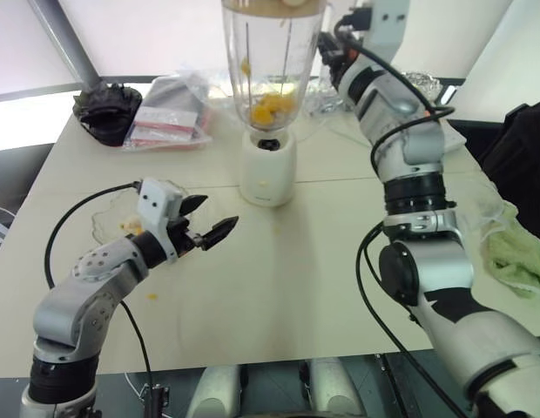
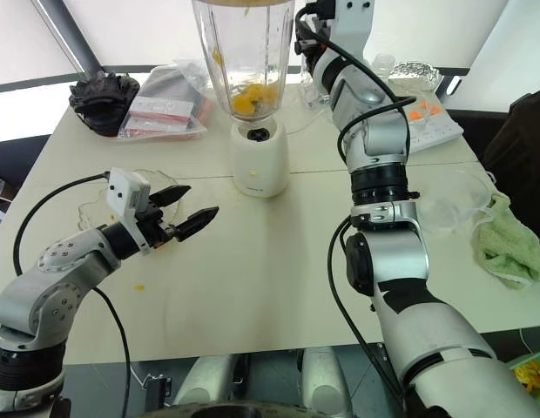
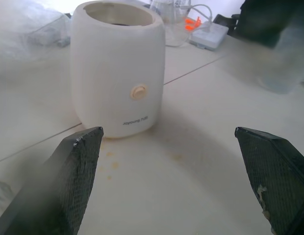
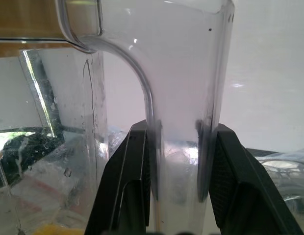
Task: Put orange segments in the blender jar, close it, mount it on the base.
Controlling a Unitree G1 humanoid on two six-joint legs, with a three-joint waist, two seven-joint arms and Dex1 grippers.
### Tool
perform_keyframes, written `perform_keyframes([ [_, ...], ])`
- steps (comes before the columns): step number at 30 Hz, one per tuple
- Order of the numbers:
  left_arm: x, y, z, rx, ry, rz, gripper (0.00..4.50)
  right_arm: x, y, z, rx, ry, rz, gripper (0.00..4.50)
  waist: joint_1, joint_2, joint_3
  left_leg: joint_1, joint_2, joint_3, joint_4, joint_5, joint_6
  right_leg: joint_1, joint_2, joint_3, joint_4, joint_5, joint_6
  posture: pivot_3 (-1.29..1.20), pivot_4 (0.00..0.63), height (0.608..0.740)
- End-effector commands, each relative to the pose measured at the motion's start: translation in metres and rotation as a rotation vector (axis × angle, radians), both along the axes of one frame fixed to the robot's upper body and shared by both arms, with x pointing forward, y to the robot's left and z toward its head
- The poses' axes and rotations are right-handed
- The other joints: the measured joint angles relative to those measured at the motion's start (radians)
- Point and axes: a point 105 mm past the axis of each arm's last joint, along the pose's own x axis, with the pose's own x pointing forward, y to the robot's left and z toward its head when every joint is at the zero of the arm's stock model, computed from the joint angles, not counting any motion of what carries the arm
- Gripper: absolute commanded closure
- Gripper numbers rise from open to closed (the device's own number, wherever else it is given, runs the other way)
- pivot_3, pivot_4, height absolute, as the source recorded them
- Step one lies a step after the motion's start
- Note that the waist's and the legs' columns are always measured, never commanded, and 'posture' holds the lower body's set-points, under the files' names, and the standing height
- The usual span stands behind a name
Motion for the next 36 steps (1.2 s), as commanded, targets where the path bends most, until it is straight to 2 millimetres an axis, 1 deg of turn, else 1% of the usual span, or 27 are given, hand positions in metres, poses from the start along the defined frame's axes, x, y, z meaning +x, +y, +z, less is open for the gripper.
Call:
perform_keyframes([
  [1, -0.005, -0.002, 0.013, 0.005, -0.071, 0.011, 0.04, -0.005, 0.0, 0.03, 0.031, -0.129, 0.001, 3.54, -0.001, 0.0, 0.0, 0.0, 0.0, 0.0, 0.0, 0.0, 0.0, 0.0, 0.0, 0.0, 0.0, 0.0, 0.0, 0.0, 0.15, 0.74],
  [4, -0.007, 0.0, 0.013, 0.009, -0.07, 0.032, 0.04, 0.005, -0.003, 0.011, 0.035, -0.096, -0.008, 3.54, -0.003, 0.0, 0.0, 0.0, 0.0, 0.0, 0.0, 0.0, 0.0, 0.0, 0.0, 0.0, 0.0, 0.0, 0.0, 0.0, 0.15, 0.74],
  [6, -0.009, 0.0, 0.012, 0.013, -0.069, 0.036, 0.04, 0.009, -0.005, 0.002, 0.037, -0.078, -0.016, 3.54, -0.003, 0.0, 0.0, 0.0, 0.0, 0.0, 0.0, 0.0, 0.0, 0.0, 0.0, 0.0, 0.0, 0.0, 0.0, 0.0, 0.15, 0.74],
  [14, -0.013, 0.0, 0.01, 0.013, -0.054, 0.042, 0.04, 0.016, -0.008, -0.011, 0.047, -0.054, -0.034, 3.54, -0.002, 0.0, 0.0, 0.0, 0.0, 0.0, 0.0, 0.0, 0.0, 0.0, 0.0, 0.0, 0.0, 0.0, 0.0, 0.0, 0.15, 0.74],
  [22, -0.013, -0.003, 0.009, 0.012, -0.054, 0.034, 0.04, 0.017, -0.004, -0.02, 0.023, -0.054, -0.033, 3.54, -0.003, 0.0, 0.0, 0.0, 0.0, 0.0, 0.0, 0.0, 0.0, 0.0, 0.001, 0.0, 0.0, 0.0, -0.001, 0.0, 0.15, 0.74],
  [29, -0.013, -0.005, 0.008, 0.016, -0.053, 0.039, 0.04, 0.019, -0.005, -0.036, 0.0, -0.032, -0.057, 3.54, -0.003, 0.0, 0.0, 0.001, 0.0, 0.0, 0.0, 0.0, -0.001, 0.0, 0.001, 0.0, 0.001, 0.0, -0.001, 0.0, 0.15, 0.74],
  [32, -0.012, -0.005, 0.008, 0.015, -0.054, 0.041, 0.04, 0.019, -0.003, -0.055, -0.013, 0.001, -0.061, 3.54, -0.003, 0.0, -0.001, 0.001, 0.0, 0.0, 0.0, 0.0, -0.001, 0.001, 0.001, 0.0, 0.002, 0.0, -0.001, 0.0, 0.15, 0.74],
  [36, -0.011, -0.006, 0.008, 0.016, -0.055, 0.039, 0.04, 0.019, -0.001, -0.074, -0.019, 0.058, -0.062, 3.54, -0.004, 0.0, -0.001, 0.003, 0.0, 0.0, 0.001, 0.0, -0.001, 0.002, 0.001, 0.0, 0.003, 0.0, -0.001, 0.0, 0.15, 0.74],
])
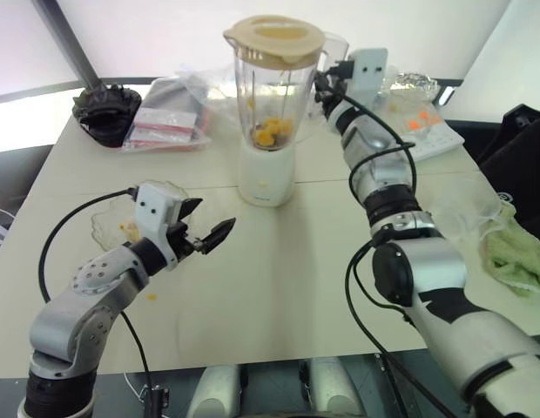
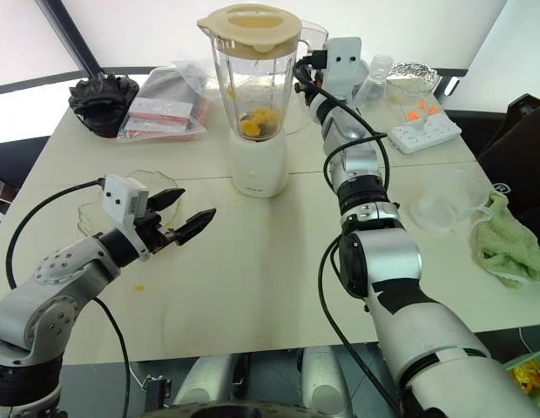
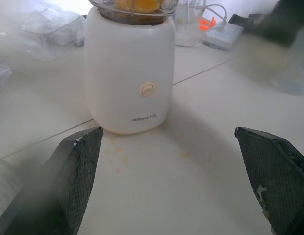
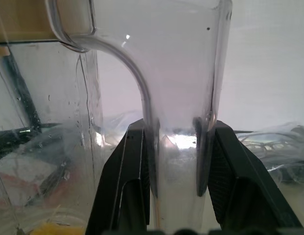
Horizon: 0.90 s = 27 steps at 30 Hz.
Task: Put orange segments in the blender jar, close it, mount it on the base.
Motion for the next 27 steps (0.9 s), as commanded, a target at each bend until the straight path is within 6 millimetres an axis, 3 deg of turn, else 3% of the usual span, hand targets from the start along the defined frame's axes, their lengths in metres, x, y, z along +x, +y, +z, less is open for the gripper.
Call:
perform_keyframes([
  [1, -0.003, -0.007, 0.009, 0.011, -0.047, -0.024, 0.04, 0.001, 0.002, -0.02, -0.022, 0.07, -0.011, 3.54, 0.0, 0.0, 0.0, 0.001, 0.0, 0.0, 0.0, 0.0, 0.0, 0.001, 0.0, 0.0, 0.0, 0.0, 0.0, 0.0, 0.15, 0.74],
  [7, 0.001, -0.009, 0.009, 0.024, -0.053, -0.033, 0.04, -0.001, -0.003, -0.03, -0.124, 0.075, -0.071, 3.54, 0.001, 0.0, -0.001, 0.012, 0.0, 0.0, -0.001, 0.0, 0.0, 0.012, 0.0, 0.0, 0.0, -0.002, -0.004, 0.0, 0.15, 0.74],
  [25, 0.003, -0.012, 0.005, 0.043, -0.06, -0.042, 0.04, 0.0, -0.003, -0.029, -0.177, 0.096, -0.04, 3.54, 0.004, 0.0, -0.002, 0.013, 0.0, 0.0, -0.001, 0.0, 0.0, 0.014, 0.0, 0.0, -0.001, -0.002, -0.003, 0.0, 0.15, 0.74],
  [26, 0.003, -0.012, 0.005, 0.044, -0.06, -0.042, 0.0, 0.0, -0.004, -0.028, -0.174, 0.098, -0.037, 2.53, 0.004, 0.0, -0.002, 0.013, 0.0, 0.0, -0.001, 0.0, 0.0, 0.014, 0.0, 0.0, -0.001, -0.002, -0.003, 0.0, 0.15, 0.74],
  [27, 0.003, -0.012, 0.005, 0.045, -0.06, -0.042, 0.0, 0.0, -0.004, -0.028, -0.174, 0.098, -0.037, 2.25, 0.003, -0.001, -0.002, 0.013, 0.0, 0.0, -0.001, 0.0, 0.0, 0.014, 0.0, 0.0, -0.002, -0.002, -0.003, 0.0, 0.15, 0.74],
])
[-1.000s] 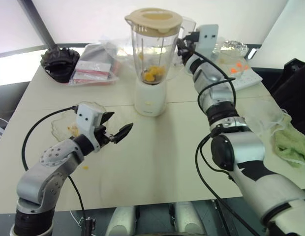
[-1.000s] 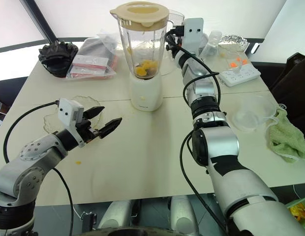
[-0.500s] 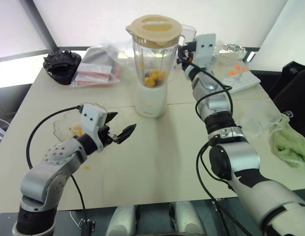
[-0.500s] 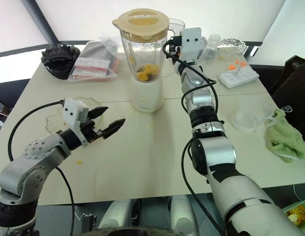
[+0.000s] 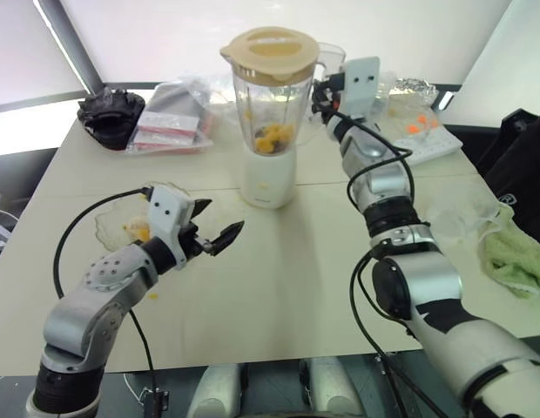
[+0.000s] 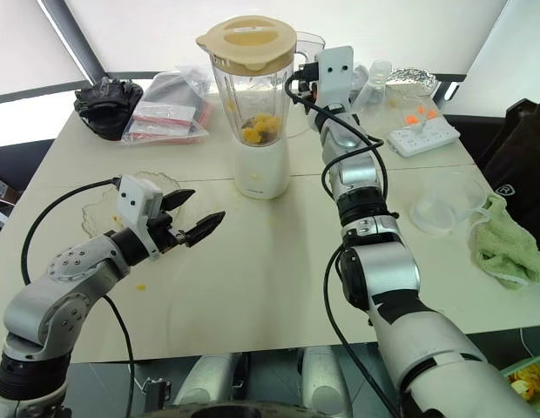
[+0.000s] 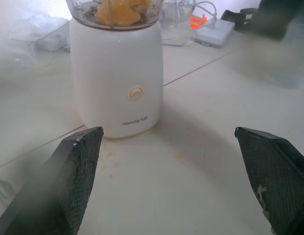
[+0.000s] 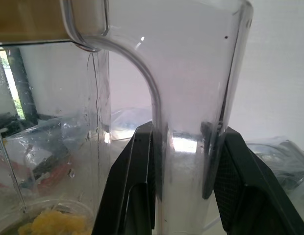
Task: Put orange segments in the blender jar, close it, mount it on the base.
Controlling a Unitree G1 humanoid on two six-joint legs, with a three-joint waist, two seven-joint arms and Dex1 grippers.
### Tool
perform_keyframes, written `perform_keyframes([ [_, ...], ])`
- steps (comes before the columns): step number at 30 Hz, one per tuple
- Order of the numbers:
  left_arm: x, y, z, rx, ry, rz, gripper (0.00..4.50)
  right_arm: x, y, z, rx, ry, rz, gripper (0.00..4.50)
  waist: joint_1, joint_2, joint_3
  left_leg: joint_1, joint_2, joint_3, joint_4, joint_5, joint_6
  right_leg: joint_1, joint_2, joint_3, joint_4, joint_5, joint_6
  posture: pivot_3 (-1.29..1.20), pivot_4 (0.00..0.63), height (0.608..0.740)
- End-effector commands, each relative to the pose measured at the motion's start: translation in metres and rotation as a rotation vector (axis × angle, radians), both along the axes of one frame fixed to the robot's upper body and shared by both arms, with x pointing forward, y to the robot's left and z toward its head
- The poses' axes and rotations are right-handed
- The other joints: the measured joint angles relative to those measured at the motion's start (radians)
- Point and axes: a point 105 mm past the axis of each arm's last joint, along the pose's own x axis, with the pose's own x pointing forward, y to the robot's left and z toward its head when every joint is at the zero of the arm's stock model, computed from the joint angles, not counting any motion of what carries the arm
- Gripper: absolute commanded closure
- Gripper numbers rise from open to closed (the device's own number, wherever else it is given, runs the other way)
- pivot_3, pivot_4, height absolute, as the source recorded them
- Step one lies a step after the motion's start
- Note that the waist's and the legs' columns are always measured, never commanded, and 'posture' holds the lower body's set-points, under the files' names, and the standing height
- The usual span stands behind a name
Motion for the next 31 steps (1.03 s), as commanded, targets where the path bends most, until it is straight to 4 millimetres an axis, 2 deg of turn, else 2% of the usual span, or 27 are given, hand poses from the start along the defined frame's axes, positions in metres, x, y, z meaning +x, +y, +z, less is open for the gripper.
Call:
perform_keyframes([
  [1, 0.0, -0.001, 0.009, 0.007, -0.051, -0.003, 0.0, 0.004, -0.005, -0.02, -0.034, 0.077, -0.004, 1.83, -0.002, 0.0, 0.0, 0.0, 0.0, 0.0, 0.0, 0.0, 0.0, 0.0, 0.0, 0.0, -0.001, 0.0, 0.0, 0.0, 0.15, 0.74],
  [3, 0.001, -0.001, 0.009, 0.007, -0.052, -0.004, 0.0, 0.004, -0.008, -0.018, -0.039, 0.07, -0.016, 0.68, -0.004, 0.0, 0.001, -0.001, 0.0, 0.0, 0.0, 0.0, 0.0, -0.001, 0.0, 0.0, -0.001, 0.0, 0.0, 0.0, 0.15, 0.74],
  [5, 0.001, -0.001, 0.009, 0.008, -0.051, -0.004, 0.0, 0.004, -0.009, -0.019, -0.041, 0.07, -0.016, 0.04, -0.005, 0.001, 0.001, -0.002, 0.0, 0.0, -0.001, 0.0, 0.0, -0.003, 0.0, 0.001, 0.0, 0.0, 0.0, 0.0, 0.15, 0.74],
  [8, 0.001, -0.001, 0.009, 0.007, -0.052, -0.006, 0.0, 0.003, -0.011, -0.023, -0.056, 0.072, -0.012, 0.04, -0.012, 0.001, 0.001, -0.003, 0.0, 0.0, -0.002, 0.0, 0.0, -0.005, 0.0, 0.001, 0.0, 0.002, 0.003, 0.0, 0.15, 0.74],
  [12, -0.001, -0.002, 0.009, -0.002, -0.054, -0.012, 0.0, -0.01, -0.02, -0.047, -0.13, 0.108, 0.038, 0.04, -0.017, 0.001, 0.001, -0.004, 0.0, 0.0, -0.002, 0.0, 0.0, -0.005, 0.0, 0.001, -0.001, 0.002, 0.003, 0.0, 0.15, 0.74],
  [14, -0.002, 0.0, 0.011, -0.005, -0.054, -0.013, 0.0, -0.024, -0.027, -0.055, -0.167, 0.12, 0.097, 0.04, -0.016, 0.0, 0.001, -0.004, 0.0, 0.0, -0.002, 0.0, 0.0, -0.005, 0.0, 0.001, -0.001, 0.002, 0.003, 0.0, 0.15, 0.74],
  [17, -0.002, 0.005, 0.015, -0.011, -0.053, -0.008, 0.0, -0.055, -0.035, -0.06, -0.215, 0.12, 0.243, 0.04, -0.015, 0.001, 0.001, -0.005, 0.0, 0.0, -0.001, 0.0, 0.001, -0.005, 0.0, 0.001, -0.001, 0.002, 0.004, 0.0, 0.15, 0.74],
  [22, -0.002, 0.013, 0.021, 0.004, -0.057, 0.002, 0.0, -0.114, -0.037, -0.047, -0.198, 0.16, 0.531, 0.04, -0.026, 0.001, 0.002, -0.005, 0.001, 0.0, -0.001, 0.0, 0.001, -0.006, 0.0, 0.001, -0.001, 0.002, 0.004, 0.0, 0.15, 0.74],
  [25, -0.004, 0.018, 0.023, 0.017, -0.059, -0.001, 0.0, -0.134, -0.042, -0.036, -0.207, 0.184, 0.607, 0.04, -0.024, 0.0, 0.002, -0.003, 0.002, 0.0, -0.001, 0.0, 0.001, -0.005, 0.001, 0.001, -0.001, 0.0, 0.001, 0.0, 0.15, 0.74],
  [28, -0.009, 0.02, 0.027, 0.015, -0.054, -0.01, 0.0, -0.157, -0.063, -0.024, -0.206, 0.229, 0.662, 0.04, -0.014, 0.0, 0.002, -0.003, 0.002, 0.0, 0.0, 0.0, 0.001, -0.004, 0.001, 0.001, -0.002, -0.001, 0.001, 0.0, 0.15, 0.74],
  [31, -0.015, 0.023, 0.029, 0.017, -0.042, -0.014, 0.0, -0.17, -0.076, -0.026, -0.156, 0.281, 0.704, 0.04, -0.001, -0.001, 0.002, -0.004, 0.002, 0.001, 0.0, -0.001, 0.001, -0.003, 0.0, 0.001, -0.004, -0.001, 0.001, 0.0, 0.15, 0.74],
])
